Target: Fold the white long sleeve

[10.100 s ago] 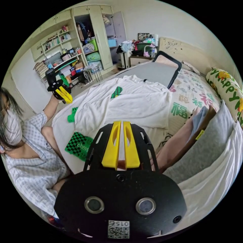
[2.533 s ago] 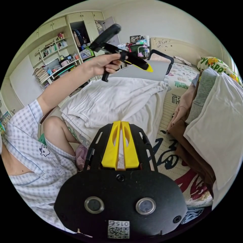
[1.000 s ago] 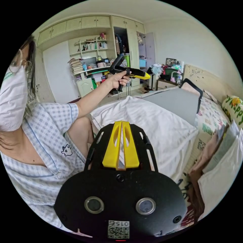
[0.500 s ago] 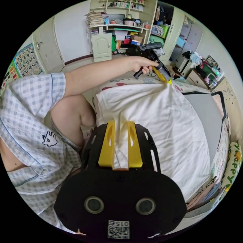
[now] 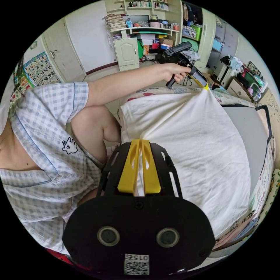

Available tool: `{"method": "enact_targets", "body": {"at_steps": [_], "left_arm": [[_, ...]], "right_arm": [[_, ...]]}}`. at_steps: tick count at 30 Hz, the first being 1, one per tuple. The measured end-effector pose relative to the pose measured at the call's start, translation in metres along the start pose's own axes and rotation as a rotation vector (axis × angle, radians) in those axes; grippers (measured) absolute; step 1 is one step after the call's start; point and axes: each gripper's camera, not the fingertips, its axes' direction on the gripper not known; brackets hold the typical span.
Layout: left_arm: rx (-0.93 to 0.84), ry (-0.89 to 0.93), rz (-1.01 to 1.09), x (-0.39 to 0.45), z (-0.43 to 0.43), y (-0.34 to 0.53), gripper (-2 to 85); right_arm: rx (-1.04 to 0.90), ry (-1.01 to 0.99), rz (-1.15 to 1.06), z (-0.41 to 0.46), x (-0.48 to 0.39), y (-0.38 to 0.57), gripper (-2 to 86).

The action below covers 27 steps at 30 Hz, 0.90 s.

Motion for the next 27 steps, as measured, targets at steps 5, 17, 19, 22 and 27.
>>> {"method": "enact_targets", "body": {"at_steps": [5,17,19,22,27], "left_arm": [[-0.084,-0.038,0.026,0.012,0.015,0.005,2.7],[0.085,-0.132,0.303,0.158,-0.037,0.026,7.4],[0.087,-0.061,0.422,0.215,-0.02,0.028,7.9],[0.034,0.038,0.59,0.311,0.029,0.028,8.3],[-0.122,0.138,0.658,0.449,0.149,-0.006,11.2]], "right_arm": [[-0.048,0.015,0.015,0.002,0.003,0.009,3.1],[0.442,0.288,0.643,-0.095,0.006,0.253,4.6],[0.54,0.328,0.808,-0.096,0.005,0.301,3.2],[0.629,0.429,0.984,-0.092,0.001,0.352,3.4],[0.653,0.438,1.074,-0.08,0.013,0.385,8.6]]}}
